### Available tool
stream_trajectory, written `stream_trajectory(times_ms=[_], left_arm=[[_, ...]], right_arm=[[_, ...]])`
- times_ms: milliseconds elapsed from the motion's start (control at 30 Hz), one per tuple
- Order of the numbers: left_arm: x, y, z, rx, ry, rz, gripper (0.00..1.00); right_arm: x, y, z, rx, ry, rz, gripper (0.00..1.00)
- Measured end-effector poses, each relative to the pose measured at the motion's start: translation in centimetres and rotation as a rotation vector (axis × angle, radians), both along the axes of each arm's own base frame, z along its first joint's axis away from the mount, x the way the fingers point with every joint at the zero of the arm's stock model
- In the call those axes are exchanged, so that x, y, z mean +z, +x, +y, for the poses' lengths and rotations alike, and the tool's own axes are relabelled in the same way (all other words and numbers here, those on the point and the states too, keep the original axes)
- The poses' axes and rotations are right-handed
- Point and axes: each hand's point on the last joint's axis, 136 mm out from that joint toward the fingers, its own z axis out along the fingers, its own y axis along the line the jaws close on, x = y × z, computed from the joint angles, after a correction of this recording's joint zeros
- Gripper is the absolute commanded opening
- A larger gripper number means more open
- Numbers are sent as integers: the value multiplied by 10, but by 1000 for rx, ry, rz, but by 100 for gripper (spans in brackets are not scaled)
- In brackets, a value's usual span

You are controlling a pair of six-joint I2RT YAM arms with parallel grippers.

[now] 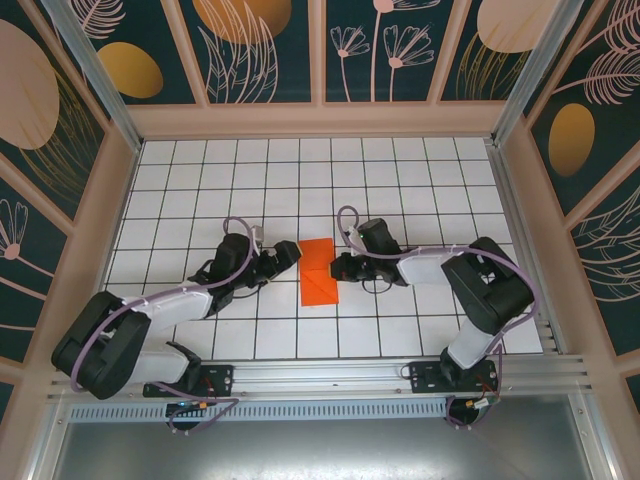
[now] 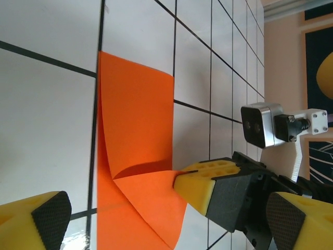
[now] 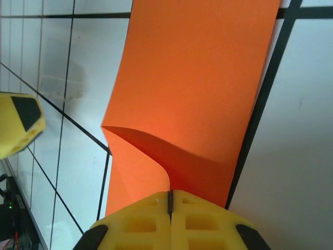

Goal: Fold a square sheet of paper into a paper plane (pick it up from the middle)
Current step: Turn over the paper at the center of the table.

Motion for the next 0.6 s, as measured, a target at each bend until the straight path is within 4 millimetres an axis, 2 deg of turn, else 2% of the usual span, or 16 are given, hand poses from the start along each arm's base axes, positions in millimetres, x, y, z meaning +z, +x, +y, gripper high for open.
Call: stream_trajectory(times_ms=[200, 333, 600], left_arm=[[-4, -11, -18, -55, -24, 19, 83], [-11, -16, -25, -79, -17, 32, 75], [-18, -17, -42, -131, -26, 47, 69]], right_arm=[[11, 2, -14, -71, 51, -11, 2], [19, 5, -14, -86, 76, -27, 2], [21, 6, -14, -98, 87, -21, 3]])
